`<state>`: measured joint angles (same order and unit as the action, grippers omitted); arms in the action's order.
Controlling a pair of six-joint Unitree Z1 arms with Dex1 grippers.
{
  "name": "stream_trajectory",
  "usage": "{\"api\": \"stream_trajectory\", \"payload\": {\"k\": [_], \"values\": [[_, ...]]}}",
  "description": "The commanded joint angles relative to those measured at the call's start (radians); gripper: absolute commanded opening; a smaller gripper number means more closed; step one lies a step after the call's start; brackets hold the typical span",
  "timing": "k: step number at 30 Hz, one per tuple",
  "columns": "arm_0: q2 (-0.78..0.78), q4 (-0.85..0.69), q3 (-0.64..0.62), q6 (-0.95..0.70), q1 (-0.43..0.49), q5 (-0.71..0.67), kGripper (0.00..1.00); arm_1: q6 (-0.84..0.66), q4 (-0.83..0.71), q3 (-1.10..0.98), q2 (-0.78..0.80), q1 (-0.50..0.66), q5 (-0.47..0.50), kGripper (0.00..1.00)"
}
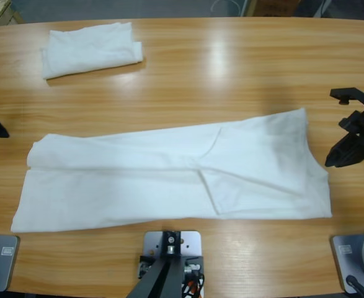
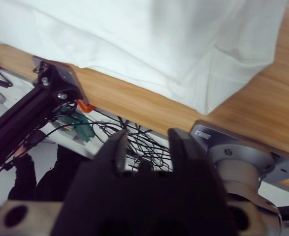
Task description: Fold clothes
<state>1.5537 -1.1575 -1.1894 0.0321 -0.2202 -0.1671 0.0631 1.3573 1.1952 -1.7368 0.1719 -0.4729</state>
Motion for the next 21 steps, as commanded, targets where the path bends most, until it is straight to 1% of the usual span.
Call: {"api": "stream_trajectory", "payload": {"k": [1, 2, 3, 7, 9, 11, 13, 14, 16, 17, 18, 19, 20, 21], "values": [[-0.016, 0.068, 0.021, 0.047, -0.026, -0.1, 0.931, 0.011, -0.081, 0.008, 0.021, 0.036, 0.008, 1.0], [-0.014, 0.089, 0.013, 0.054, -0.049, -0.118, 0.865, 0.024, -0.103, 0.009, 0.021, 0.052, 0.008, 1.0], [-0.015, 0.113, 0.01, 0.06, -0.08, -0.121, 0.823, 0.032, -0.124, 0.012, 0.027, 0.07, 0.008, 1.0], [0.024, 0.194, 0.041, 0.036, -0.202, -0.1, 0.804, 0.034, -0.206, 0.012, 0.068, 0.122, 0.014, 0.996], [0.087, 0.199, 0.03, -0.07, -0.292, -0.102, 0.807, 0.034, -0.25, -0.001, 0.074, 0.148, 0.017, 0.996], [0.146, 0.2, 0.006, -0.138, -0.376, -0.137, 0.811, 0.032, -0.28, -0.033, 0.069, 0.164, 0.017, 0.986], [0.199, 0.217, -0.015, -0.146, -0.423, -0.179, 0.798, 0.03, -0.311, -0.066, 0.066, 0.164, 0.017, 0.965], [0.215, 0.242, -0.016, -0.133, -0.434, -0.186, 0.72, 0.03, -0.318, -0.072, 0.065, 0.164, 0.017, 0.906], [0.236, 0.283, -0.018, -0.044, -0.436, -0.179, 0.434, 0.03, -0.324, -0.071, 0.065, 0.164, 0.016, 0.835], [0.242, 0.294, -0.023, 0.023, -0.436, -0.149, 0.367, 0.029, -0.325, -0.069, 0.066, 0.164, 0.016, 0.768], [0.248, 0.298, -0.029, 0.085, -0.436, -0.111, 0.36, 0.029, -0.325, -0.068, 0.066, 0.164, 0.015, 0.719], [0.259, 0.298, -0.04, 0.14, -0.438, -0.095, 0.304, 0.029, -0.325, -0.068, 0.067, 0.164, 0.014, 0.715], [0.272, 0.298, -0.055, 0.182, -0.449, -0.088, 0.154, 0.029, -0.326, -0.07, 0.068, 0.164, 0.015, 0.714], [0.287, 0.298, -0.068, 0.226, -0.467, -0.075, 0.083, 0.029, -0.331, -0.073, 0.067, 0.164, 0.015, 0.657]]}}
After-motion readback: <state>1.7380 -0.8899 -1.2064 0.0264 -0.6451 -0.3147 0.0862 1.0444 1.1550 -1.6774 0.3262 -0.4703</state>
